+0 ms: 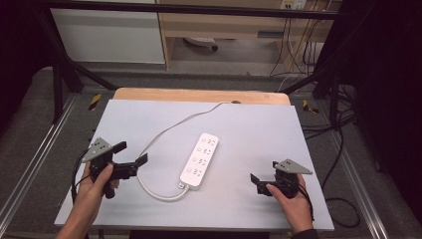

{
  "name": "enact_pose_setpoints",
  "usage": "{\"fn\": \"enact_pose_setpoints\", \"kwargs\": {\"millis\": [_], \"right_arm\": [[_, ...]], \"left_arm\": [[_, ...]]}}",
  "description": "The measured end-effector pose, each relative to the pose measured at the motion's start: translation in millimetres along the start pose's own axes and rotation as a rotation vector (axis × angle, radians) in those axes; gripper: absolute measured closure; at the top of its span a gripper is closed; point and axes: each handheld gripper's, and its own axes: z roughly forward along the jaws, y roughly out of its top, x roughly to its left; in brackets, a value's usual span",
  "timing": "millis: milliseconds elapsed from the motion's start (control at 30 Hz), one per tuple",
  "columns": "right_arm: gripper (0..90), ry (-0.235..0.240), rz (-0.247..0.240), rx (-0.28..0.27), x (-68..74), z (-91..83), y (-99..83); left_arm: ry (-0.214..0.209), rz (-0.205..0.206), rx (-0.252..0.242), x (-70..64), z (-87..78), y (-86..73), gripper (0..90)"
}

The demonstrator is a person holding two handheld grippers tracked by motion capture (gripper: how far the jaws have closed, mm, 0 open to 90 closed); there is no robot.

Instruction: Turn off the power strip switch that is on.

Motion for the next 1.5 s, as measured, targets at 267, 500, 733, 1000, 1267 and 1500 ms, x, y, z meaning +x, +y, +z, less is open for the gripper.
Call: {"fn": "enact_pose_setpoints", "kwargs": {"millis": [267, 500, 733, 1000, 1267, 1500], "right_arm": [[2.8, -0.001, -0.002, -0.001, 0.0, 0.6, -0.3], [2.8, 0.0, 0.0, 0.001, 0.3, 0.8, -0.4], [2.8, -0.002, -0.001, -0.001, -0.3, 0.4, -0.4], [2.8, -0.003, 0.0, 0.0, -1.1, 0.3, -0.5], [2.8, -0.013, 0.008, 0.001, -3.4, 0.7, -1.4], [3.2, -0.06, 0.014, 0.027, -8.3, 3.3, -4.5]], "left_arm": [[0.029, -0.015, -0.005, 12.0, -13.3, -7.1, 5.3], [0.051, -0.031, 0.002, 21.8, -18.8, -19.0, 5.4], [0.068, -0.036, 0.016, 27.9, -22.5, -28.5, 5.8], [0.089, -0.039, 0.04, 34.8, -26.3, -39.1, 5.9], [0.093, -0.029, 0.083, 38.2, -24.4, -49.1, 6.1], [0.078, -0.025, 0.141, 37.7, -18.5, -61.9, 6.5]]}}
